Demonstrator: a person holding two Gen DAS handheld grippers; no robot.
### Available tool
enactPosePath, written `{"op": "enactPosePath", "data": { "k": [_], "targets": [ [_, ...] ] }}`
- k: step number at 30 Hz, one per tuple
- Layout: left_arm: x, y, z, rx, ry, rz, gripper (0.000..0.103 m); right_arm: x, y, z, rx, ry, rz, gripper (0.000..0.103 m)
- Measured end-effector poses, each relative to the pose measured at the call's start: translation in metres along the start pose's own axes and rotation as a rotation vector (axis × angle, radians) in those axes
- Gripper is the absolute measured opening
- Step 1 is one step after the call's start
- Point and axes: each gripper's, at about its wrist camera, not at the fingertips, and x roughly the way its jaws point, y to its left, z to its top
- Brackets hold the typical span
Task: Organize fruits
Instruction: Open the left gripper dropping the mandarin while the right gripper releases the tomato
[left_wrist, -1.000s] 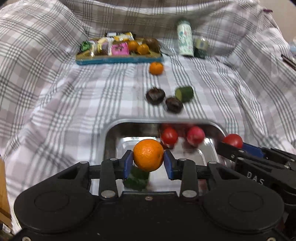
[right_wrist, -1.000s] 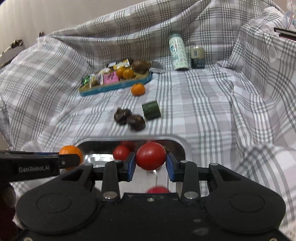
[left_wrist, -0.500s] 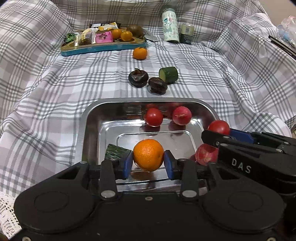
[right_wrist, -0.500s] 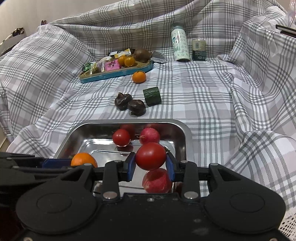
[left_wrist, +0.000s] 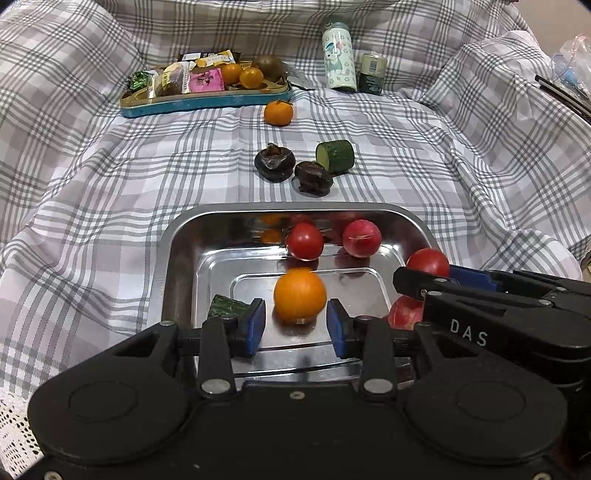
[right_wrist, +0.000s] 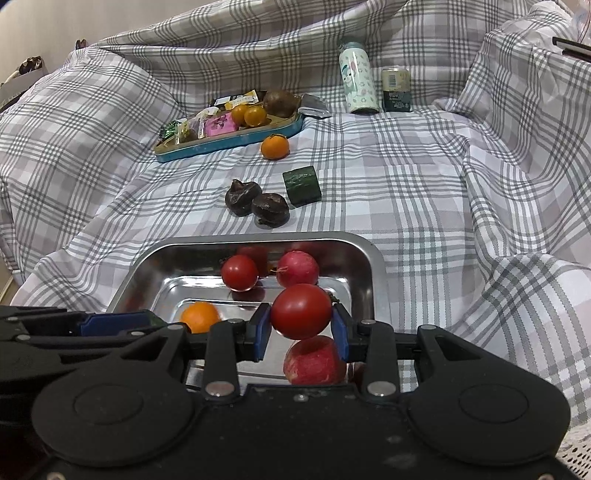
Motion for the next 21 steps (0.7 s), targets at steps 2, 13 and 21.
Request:
{"op": "enactPosePath", "data": {
  "k": [2,13,21],
  "targets": [
    [0.0,0.0002,-0.0006,-0.003,0.002,0.001,0.045,-0.0012,-0.0011,0.0,0.001,-0.007,0.001,0.038],
    [-0.0014,0.0025,-0.0018,-0.021,0.0,0.015,0.045,-0.0025,-0.0002,-0.0022,0.005,-0.008,0.009,0.038],
    [-0.0027,0.0021,-0.0015,-0.02,-0.006,0.021,0.045,-0.0035,-0.0008,-0.0028,0.01,-0.008,0.009,0.038]
  ]
}}
